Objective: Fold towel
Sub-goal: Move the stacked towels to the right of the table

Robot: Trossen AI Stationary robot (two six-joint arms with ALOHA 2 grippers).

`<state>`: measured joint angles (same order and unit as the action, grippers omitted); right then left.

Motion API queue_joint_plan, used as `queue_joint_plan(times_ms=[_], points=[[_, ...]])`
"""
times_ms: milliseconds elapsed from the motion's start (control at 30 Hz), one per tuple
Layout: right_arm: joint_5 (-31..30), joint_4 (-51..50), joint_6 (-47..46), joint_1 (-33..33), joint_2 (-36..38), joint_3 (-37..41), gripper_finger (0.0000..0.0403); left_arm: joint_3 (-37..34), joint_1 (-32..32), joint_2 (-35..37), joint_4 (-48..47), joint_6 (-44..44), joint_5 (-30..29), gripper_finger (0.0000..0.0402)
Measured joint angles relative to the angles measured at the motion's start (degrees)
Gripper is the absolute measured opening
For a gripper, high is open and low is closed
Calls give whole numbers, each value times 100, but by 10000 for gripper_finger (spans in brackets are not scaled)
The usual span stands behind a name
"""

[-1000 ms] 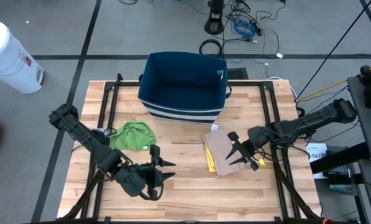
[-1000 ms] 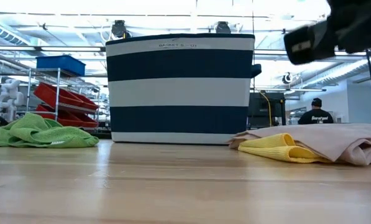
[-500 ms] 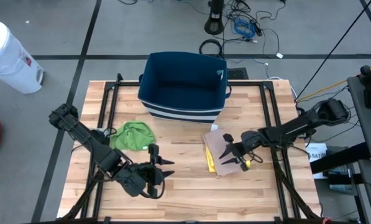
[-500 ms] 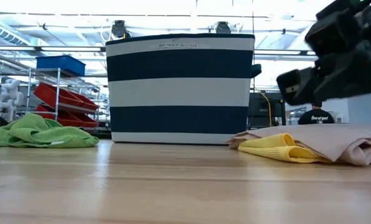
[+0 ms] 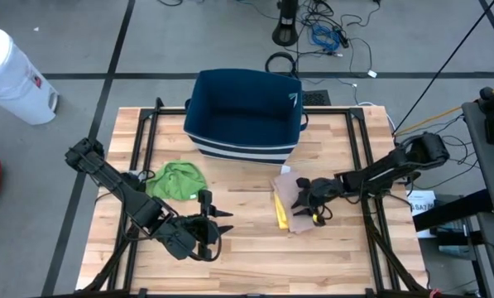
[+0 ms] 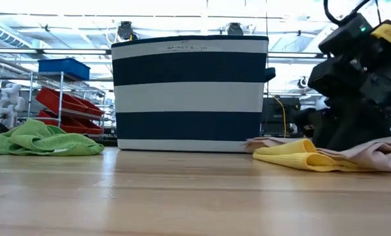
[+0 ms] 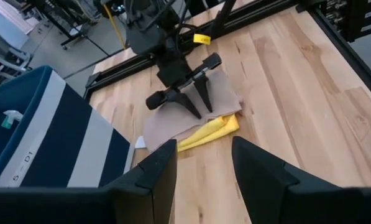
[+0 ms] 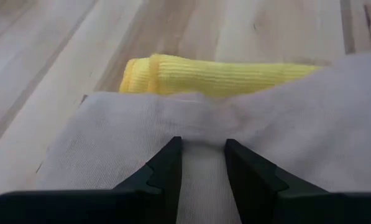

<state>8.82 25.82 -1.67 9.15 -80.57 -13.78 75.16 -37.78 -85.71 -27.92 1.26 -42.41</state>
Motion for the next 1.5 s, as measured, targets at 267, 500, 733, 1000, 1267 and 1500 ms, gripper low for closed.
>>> queue_joint_plan(times_ms=[267, 500, 733, 1000, 1267, 1500], points=[[12, -973, -218, -20, 379, -10, 114, 0, 0, 0, -11, 2, 2, 160], [-13, -1882, -276, -20, 1234, 17, 114, 0, 0, 0, -78, 0, 4, 160], [-35, -2933, -730, -17, 2070, 19, 114, 0, 3, -2, -144, -2, 4, 160], [-338, -3717, -1012, -20, 2680, 19, 114, -2, 31, -2, -238, 37, 11, 160], [-461, -3879, -1032, -17, 2854, 19, 114, -2, 31, -2, -487, 245, 187, 160], [-440, -3840, -1014, -17, 3238, 19, 114, -2, 31, -2, -1248, 809, 615, 160]])
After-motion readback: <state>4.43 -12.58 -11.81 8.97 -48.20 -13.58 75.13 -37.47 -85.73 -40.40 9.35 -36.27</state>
